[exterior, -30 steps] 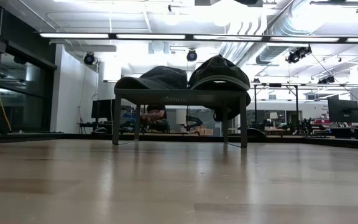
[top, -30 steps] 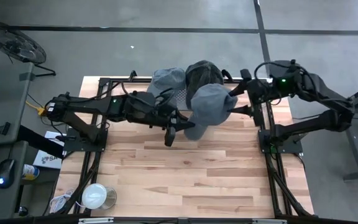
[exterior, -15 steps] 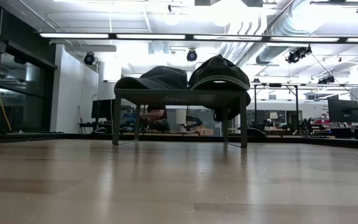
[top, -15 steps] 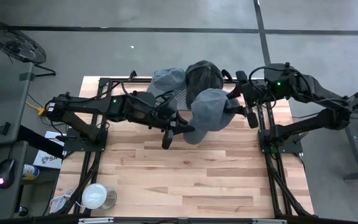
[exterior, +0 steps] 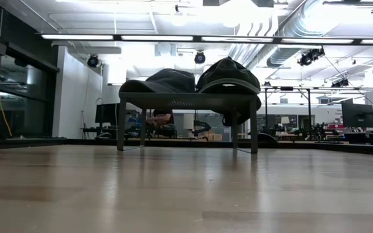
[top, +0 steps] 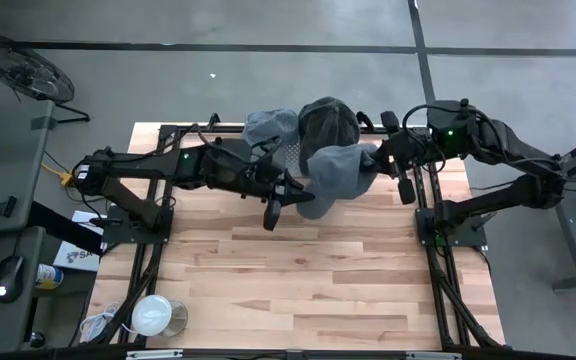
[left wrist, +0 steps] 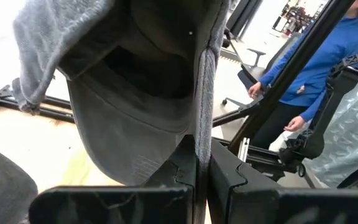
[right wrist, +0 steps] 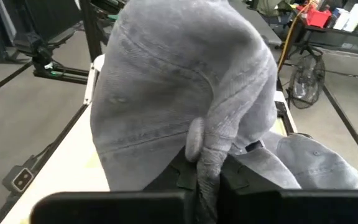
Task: Pick & Place hat
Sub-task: Stack the gray cap on top of the gray cap on the shelf
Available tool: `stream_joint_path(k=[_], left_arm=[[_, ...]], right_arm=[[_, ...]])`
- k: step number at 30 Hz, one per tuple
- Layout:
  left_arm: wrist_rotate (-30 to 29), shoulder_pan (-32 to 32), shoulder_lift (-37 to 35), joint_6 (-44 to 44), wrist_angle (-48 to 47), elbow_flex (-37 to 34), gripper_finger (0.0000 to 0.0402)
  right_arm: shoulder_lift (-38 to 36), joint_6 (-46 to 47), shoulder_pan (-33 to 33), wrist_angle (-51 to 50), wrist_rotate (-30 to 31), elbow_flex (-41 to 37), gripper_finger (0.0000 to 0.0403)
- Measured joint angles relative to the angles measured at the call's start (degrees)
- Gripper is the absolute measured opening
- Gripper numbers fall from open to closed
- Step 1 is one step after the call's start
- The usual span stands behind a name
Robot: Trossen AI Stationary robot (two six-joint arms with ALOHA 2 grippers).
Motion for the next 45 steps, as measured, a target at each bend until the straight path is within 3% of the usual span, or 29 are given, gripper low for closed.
stream_joint_path(k=[10,23,31,39,45], left_arm=[[4.1,4.7,0.0,0.0,-0.7,0.0,0.0012],[-1.1,5.3,-0.3,3.9,-1.0,0.1,0.0126],[-1.3,5.3,-4.7,5.3,-4.4,0.1,0.0183],[-9.7,2.3,-6.9,9.8,1.0,0.1,0.0188],[-20.8,-1.1,-3.7,16.1,10.9,0.1,0.0188]], right_arm=[[0.0,3.9,-1.7,0.3,0.3,0.0,0.0002],[-2.1,8.0,-4.8,0.5,-1.9,0.0,0.0001],[-2.9,6.5,-6.1,-7.3,1.7,7.2,0.0000],[-1.9,10.8,-6.4,-5.3,11.2,10.5,0.0000],[1.5,17.7,-5.8,0.0,19.3,10.4,0.0000]])
